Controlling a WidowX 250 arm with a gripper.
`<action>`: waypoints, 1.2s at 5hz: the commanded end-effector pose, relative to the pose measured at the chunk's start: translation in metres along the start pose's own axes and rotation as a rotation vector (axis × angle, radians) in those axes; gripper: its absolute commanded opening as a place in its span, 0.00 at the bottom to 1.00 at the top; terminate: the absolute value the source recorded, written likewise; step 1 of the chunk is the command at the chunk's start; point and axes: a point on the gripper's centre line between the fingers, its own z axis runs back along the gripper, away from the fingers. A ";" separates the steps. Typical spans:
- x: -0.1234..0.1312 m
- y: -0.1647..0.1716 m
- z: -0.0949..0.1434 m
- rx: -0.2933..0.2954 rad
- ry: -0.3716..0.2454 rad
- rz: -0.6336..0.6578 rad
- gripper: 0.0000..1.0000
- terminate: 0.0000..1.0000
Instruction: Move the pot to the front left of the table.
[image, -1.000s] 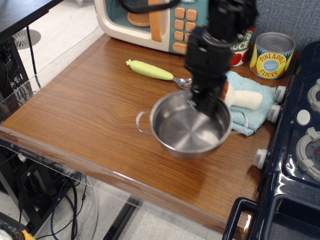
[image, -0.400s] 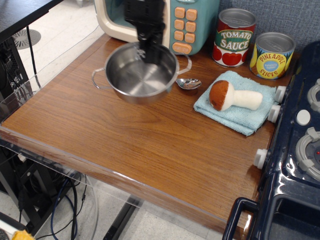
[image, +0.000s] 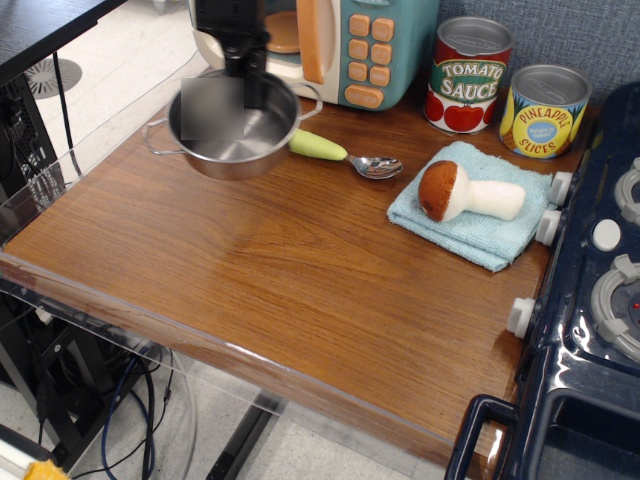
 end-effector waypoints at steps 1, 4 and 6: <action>0.049 -0.003 0.001 -0.031 0.007 0.131 0.00 0.00; 0.061 -0.005 -0.037 -0.030 -0.014 0.186 0.00 0.00; 0.060 -0.002 -0.037 -0.029 -0.001 0.207 1.00 0.00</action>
